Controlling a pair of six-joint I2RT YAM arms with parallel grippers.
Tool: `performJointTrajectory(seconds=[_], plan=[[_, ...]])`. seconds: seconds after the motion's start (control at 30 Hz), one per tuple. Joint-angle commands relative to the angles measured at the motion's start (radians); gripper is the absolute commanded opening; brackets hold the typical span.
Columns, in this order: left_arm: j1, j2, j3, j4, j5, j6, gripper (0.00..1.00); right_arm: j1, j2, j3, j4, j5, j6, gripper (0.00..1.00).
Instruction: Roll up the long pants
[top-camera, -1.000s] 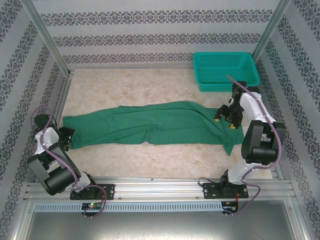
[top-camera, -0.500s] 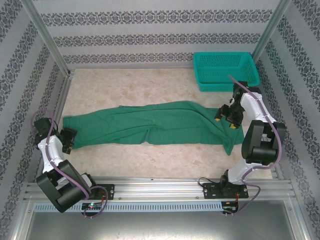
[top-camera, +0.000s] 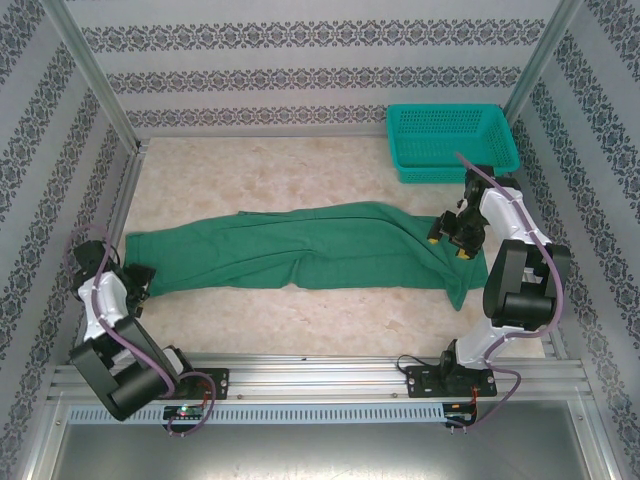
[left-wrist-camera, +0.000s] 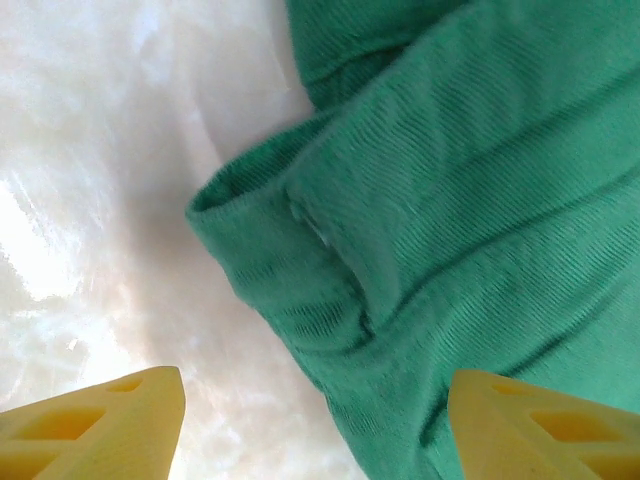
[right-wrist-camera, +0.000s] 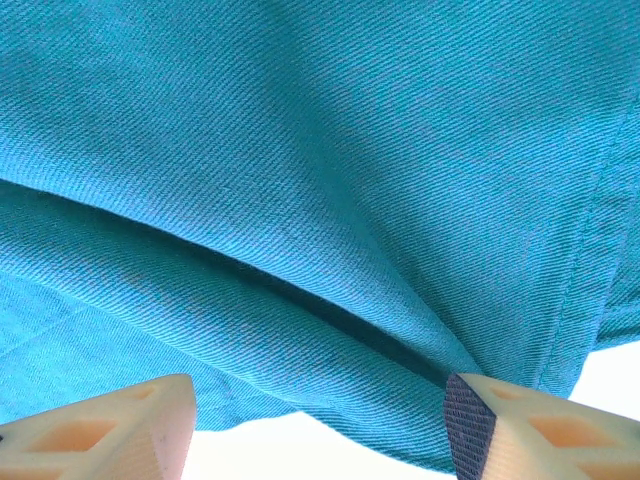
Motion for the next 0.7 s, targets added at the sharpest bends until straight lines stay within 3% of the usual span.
performJointTrajectory(seconds=[0.0,0.17,0.23,0.27,0.3,0.33,0.67], plan=[[0.01,0.073,0.033,0.074,-0.05,-0.032,0.7,-0.009,-0.017,0.008,-0.001,-0.015,0.01,0.68],[0.009,0.168,0.041,0.188,-0.045,-0.083,0.69,-0.012,-0.012,0.005,0.006,-0.026,0.008,0.68],[0.009,0.208,0.055,0.217,-0.026,-0.09,0.61,-0.011,-0.012,0.002,0.008,-0.031,0.007,0.68],[0.009,0.223,0.06,0.23,-0.012,-0.094,0.42,-0.011,-0.014,0.003,0.008,-0.03,0.007,0.68],[0.007,0.231,0.063,0.24,-0.004,-0.099,0.13,-0.011,-0.017,0.003,0.007,-0.028,0.008,0.67],[0.007,0.234,0.06,0.249,-0.001,-0.109,0.0,-0.013,-0.019,0.004,0.008,-0.025,0.008,0.67],[0.004,0.075,0.164,0.157,-0.03,-0.166,0.0,-0.08,-0.036,0.039,0.044,0.015,0.066,0.68]])
